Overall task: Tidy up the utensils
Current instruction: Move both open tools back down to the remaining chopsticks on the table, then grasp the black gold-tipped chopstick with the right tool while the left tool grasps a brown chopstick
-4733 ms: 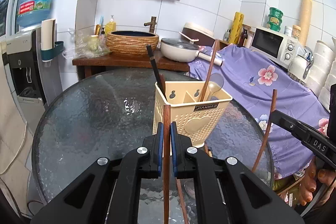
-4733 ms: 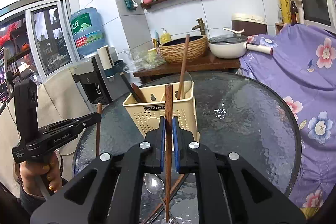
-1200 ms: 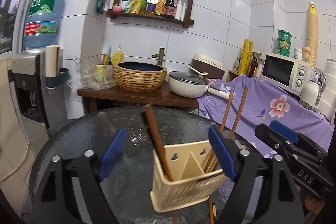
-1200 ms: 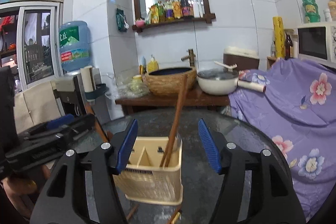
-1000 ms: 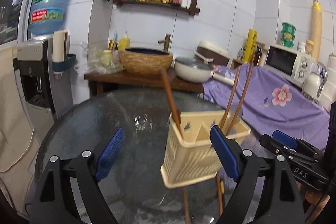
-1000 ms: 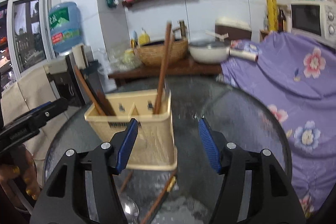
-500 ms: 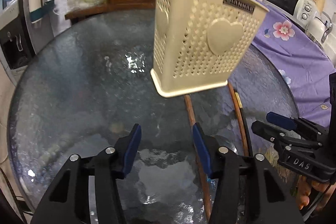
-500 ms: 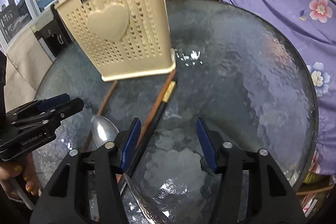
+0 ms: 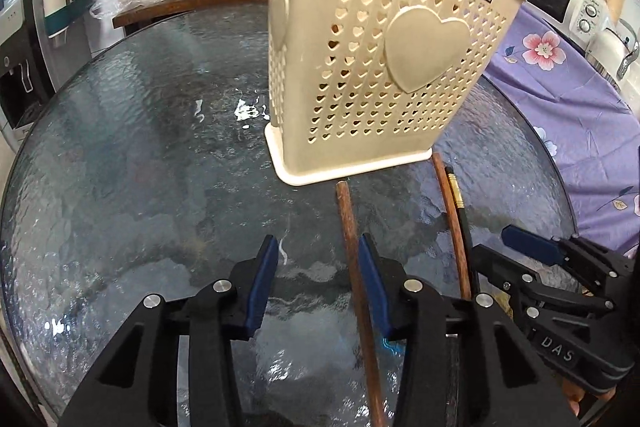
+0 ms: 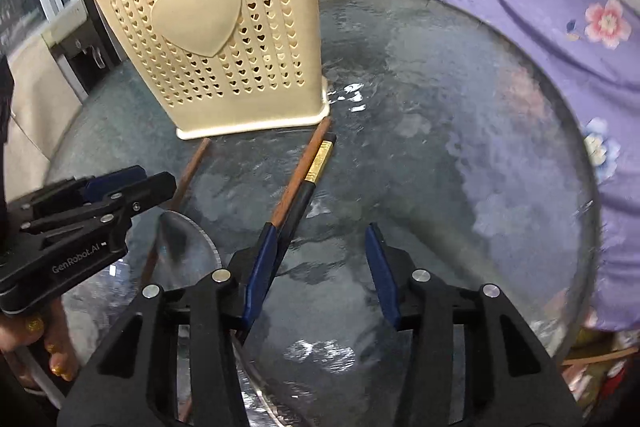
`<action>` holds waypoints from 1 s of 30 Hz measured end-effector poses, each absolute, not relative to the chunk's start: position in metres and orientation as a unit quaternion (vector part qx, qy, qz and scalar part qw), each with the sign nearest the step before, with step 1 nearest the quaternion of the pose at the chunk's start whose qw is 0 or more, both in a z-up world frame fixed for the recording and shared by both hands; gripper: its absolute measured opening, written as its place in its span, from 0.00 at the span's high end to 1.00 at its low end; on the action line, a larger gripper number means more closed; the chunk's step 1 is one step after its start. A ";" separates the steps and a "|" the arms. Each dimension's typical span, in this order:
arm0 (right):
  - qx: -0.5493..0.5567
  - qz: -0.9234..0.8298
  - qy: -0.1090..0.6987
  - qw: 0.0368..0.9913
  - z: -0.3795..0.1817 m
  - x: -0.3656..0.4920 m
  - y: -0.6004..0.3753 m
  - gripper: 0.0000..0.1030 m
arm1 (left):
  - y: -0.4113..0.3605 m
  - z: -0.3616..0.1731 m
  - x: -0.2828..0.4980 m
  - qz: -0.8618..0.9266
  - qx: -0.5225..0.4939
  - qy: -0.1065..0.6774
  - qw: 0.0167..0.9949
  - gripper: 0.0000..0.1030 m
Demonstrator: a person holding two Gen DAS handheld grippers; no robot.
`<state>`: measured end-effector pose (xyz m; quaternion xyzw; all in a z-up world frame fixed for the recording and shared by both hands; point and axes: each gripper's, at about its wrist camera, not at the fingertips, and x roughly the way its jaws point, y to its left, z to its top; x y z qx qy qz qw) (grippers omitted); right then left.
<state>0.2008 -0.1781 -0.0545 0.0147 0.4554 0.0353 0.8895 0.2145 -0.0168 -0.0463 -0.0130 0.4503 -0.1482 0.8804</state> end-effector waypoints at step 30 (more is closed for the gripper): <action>0.017 0.023 0.475 0.880 -0.051 0.223 -0.189 0.69 | -0.033 -0.051 0.227 -0.134 0.017 0.451 0.882 0.68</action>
